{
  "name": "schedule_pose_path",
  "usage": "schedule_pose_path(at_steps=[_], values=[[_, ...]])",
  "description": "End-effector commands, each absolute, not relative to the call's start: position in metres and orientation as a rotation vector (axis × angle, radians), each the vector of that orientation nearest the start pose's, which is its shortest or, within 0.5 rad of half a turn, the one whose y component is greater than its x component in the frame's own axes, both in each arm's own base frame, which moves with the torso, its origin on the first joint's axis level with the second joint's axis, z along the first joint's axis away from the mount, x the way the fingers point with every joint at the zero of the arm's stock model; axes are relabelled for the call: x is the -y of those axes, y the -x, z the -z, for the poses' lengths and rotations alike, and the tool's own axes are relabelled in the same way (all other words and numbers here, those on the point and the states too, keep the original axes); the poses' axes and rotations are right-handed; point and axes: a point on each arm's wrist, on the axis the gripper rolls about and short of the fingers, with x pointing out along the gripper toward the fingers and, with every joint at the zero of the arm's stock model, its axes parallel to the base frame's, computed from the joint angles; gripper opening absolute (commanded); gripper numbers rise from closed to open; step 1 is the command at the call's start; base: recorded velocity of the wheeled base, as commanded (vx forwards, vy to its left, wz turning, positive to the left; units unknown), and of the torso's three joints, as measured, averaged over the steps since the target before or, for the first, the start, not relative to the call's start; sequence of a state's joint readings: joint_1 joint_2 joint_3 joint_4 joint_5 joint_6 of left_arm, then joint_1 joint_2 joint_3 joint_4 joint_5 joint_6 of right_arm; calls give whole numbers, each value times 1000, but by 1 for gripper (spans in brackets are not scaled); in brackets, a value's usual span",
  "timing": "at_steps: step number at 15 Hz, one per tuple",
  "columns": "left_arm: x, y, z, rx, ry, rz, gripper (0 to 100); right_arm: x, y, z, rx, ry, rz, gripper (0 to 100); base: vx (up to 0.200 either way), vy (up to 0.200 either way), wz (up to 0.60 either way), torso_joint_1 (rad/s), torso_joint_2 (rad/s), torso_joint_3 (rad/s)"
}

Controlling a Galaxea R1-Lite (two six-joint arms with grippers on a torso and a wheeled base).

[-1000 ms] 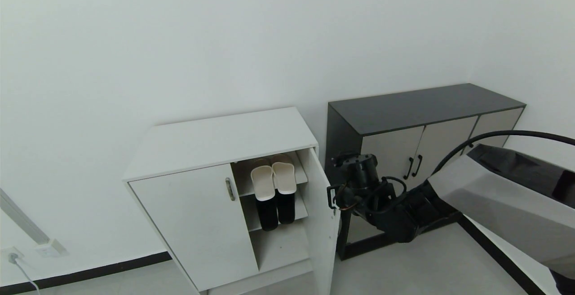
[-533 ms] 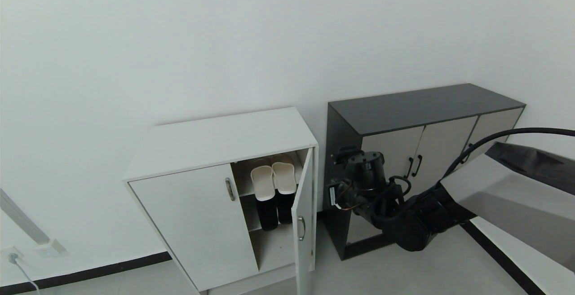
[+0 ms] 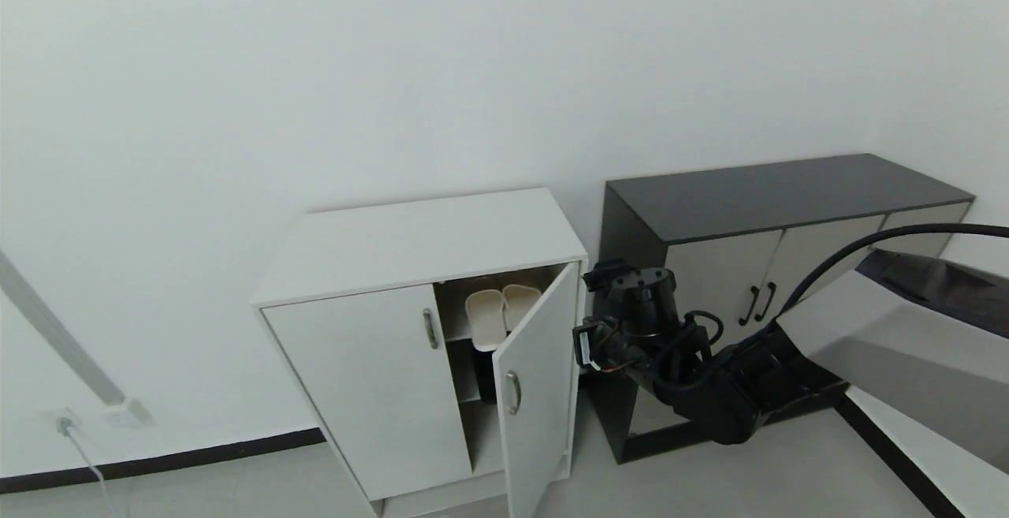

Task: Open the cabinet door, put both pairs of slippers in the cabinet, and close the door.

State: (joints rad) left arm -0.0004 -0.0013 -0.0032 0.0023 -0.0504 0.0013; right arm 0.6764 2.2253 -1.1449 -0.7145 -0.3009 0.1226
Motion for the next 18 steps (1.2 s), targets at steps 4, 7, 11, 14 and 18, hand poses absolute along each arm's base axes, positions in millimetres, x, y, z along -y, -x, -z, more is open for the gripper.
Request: schedule_pose_path(at_steps=[4, 7, 11, 14, 18], values=[[1, 23, -76, 2, 0, 51, 0, -261, -335, -81, -353, 54, -351, 0, 0, 0, 450, 4, 1, 2], [1, 23, -76, 2, 0, 51, 0, -261, -335, -78, -343, 48, -371, 0, 0, 0, 0, 0, 0, 0], [1, 23, -76, 1, 3, 51, 0, -256, -327, -76, -302, 14, -445, 0, 0, 0, 0, 0, 0, 0], [1, 23, -76, 1, 5, 51, 0, -239, -307, -76, -305, 20, -516, 0, 0, 0, 0, 0, 0, 0], [1, 23, -76, 1, 5, 51, 0, -220, -284, -61, -322, 27, -512, 0, 150, 0, 0, -7, -2, 5]])
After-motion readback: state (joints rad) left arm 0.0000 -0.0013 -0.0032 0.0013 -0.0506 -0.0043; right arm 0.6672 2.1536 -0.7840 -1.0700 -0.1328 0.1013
